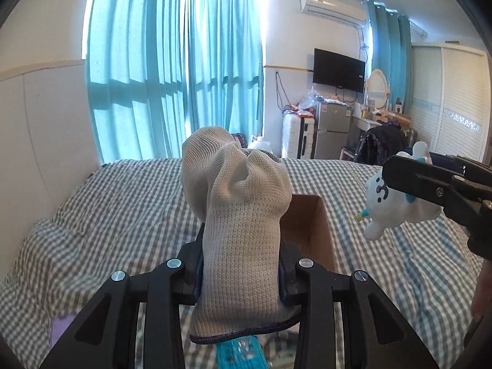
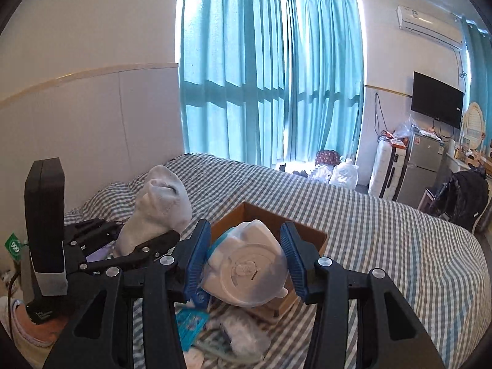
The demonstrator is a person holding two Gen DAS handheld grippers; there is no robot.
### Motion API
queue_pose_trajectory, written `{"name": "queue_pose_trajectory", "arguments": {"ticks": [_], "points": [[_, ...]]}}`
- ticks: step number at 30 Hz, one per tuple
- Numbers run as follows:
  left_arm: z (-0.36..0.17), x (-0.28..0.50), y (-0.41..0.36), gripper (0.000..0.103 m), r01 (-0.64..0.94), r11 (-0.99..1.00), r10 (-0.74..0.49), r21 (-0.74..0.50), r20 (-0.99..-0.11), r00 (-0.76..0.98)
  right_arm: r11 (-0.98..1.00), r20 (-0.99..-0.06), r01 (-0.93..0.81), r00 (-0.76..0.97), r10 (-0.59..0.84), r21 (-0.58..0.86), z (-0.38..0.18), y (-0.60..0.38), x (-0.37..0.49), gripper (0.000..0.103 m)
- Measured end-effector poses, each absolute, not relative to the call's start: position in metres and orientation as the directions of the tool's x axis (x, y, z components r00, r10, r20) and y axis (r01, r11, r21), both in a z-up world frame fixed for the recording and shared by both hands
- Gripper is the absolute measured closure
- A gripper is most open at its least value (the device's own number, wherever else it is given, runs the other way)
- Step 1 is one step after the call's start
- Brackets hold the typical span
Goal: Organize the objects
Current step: 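Carry socks and bunny over the box and open both grippers to drop them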
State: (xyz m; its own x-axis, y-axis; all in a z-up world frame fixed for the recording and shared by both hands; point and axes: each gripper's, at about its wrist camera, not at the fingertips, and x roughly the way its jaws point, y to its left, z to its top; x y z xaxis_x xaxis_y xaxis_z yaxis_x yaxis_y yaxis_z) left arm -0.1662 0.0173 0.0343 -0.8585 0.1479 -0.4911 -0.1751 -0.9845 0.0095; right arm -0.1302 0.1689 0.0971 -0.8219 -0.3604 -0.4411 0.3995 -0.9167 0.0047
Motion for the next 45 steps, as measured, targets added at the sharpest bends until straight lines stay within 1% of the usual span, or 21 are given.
{"name": "queue_pose_trajectory", "arguments": {"ticks": [6, 9, 12, 16, 19, 21, 25, 28, 30, 31, 32, 33, 34, 35, 37, 39, 40, 41, 45], "points": [[0.021, -0.239, 0.024, 0.067, -0.178, -0.984, 0.151, 0.003, -0.521, -0.840, -0.928, -0.427, 0.373, -0.837, -0.341, 0.011, 0.085, 0.165, -0.207, 0.056], [0.007, -0.269, 0.027, 0.067, -0.168, -0.986, 0.144, -0.004, -0.543, -0.827, -0.928, -0.434, 0.368, -0.828, -0.354, 0.054, 0.069, 0.164, -0.251, 0.056], [-0.011, -0.291, 0.030, 0.067, -0.167, -0.986, 0.143, -0.010, -0.568, -0.811, -0.932, -0.458, 0.358, -0.819, -0.345, 0.061, 0.044, 0.162, -0.284, 0.056], [-0.045, -0.316, 0.035, 0.067, -0.172, -0.985, 0.142, -0.008, -0.610, -0.780, -0.933, -0.531, 0.347, -0.775, -0.342, 0.096, -0.007, 0.165, -0.320, 0.056], [-0.070, -0.329, 0.037, 0.067, -0.178, -0.984, 0.141, -0.011, -0.659, -0.739, -0.935, -0.583, 0.330, -0.738, -0.340, 0.128, -0.045, 0.178, -0.331, 0.056], [-0.083, -0.332, 0.038, 0.067, -0.176, -0.984, 0.135, -0.009, -0.679, -0.721, -0.936, -0.602, 0.321, -0.723, -0.338, 0.140, -0.056, 0.182, -0.337, 0.055], [-0.102, -0.330, 0.034, 0.066, -0.166, -0.985, 0.151, -0.050, -0.716, -0.682, -0.932, -0.627, 0.319, -0.694, -0.353, 0.172, -0.067, 0.189, -0.337, 0.055], [-0.107, -0.328, 0.037, 0.063, -0.163, -0.984, 0.159, -0.068, -0.740, -0.653, -0.925, -0.631, 0.320, -0.679, -0.375, 0.206, -0.065, 0.192, -0.329, 0.055], [-0.106, -0.324, 0.038, 0.060, -0.162, -0.984, 0.160, -0.071, -0.748, -0.644, -0.927, -0.622, 0.309, -0.689, -0.372, 0.212, -0.060, 0.196, -0.322, 0.054], [-0.103, -0.319, 0.038, 0.056, -0.163, -0.984, 0.164, -0.075, -0.747, -0.644, -0.929, -0.617, 0.308, -0.696, -0.368, 0.206, -0.054, 0.198, -0.317, 0.051], [-0.100, -0.316, 0.037, 0.050, -0.164, -0.983, 0.167, -0.077, -0.744, -0.647, -0.930, -0.612, 0.307, -0.702, -0.365, 0.203, -0.049, 0.199, -0.313, 0.047], [-0.095, -0.310, 0.037, 0.047, -0.161, -0.984, 0.164, -0.076, -0.741, -0.651, -0.930, -0.601, 0.305, -0.711, -0.365, 0.204, -0.043, 0.201, -0.309, 0.038], [-0.093, -0.305, 0.034, 0.040, -0.156, -0.985, 0.160, -0.074, -0.741, -0.653, -0.929, -0.589, 0.306, -0.719, -0.368, 0.207, -0.036, 0.202, -0.303, 0.034], [-0.088, -0.304, 0.035, 0.036, -0.150, -0.986, 0.153, -0.071, -0.740, -0.655, -0.929, -0.580, 0.309, -0.726, -0.370, 0.206, -0.031, 0.203, -0.298, 0.033], [-0.077, -0.291, 0.030, 0.024, -0.134, -0.989, 0.138, -0.063, -0.723, -0.677, -0.930, -0.562, 0.317, -0.742, -0.364, 0.184, -0.021, 0.206, -0.286, 0.031], [-0.065, -0.282, 0.028, 0.017, -0.113, -0.992, 0.114, -0.048, -0.707, -0.698, -0.932, -0.541, 0.326, -0.761, -0.359, 0.160, -0.009, 0.208, -0.272, 0.029], [-0.058, -0.275, 0.026, 0.012, -0.099, -0.994, 0.101, -0.043, -0.698, -0.709, -0.930, -0.527, 0.336, -0.768, -0.364, 0.152, -0.002, 0.209, -0.264, 0.028], [-0.052, -0.272, 0.026, 0.009, -0.090, -0.995, 0.094, -0.041, -0.690, -0.718, -0.926, -0.512, 0.349, -0.773, -0.373, 0.148, 0.004, 0.211, -0.256, 0.027], [-0.026, -0.245, 0.022, 0.009, -0.047, -0.999, 0.043, -0.012, -0.656, -0.753, -0.917, -0.469, 0.381, -0.792, -0.391, 0.121, 0.027, 0.219, -0.222, 0.025]]}}
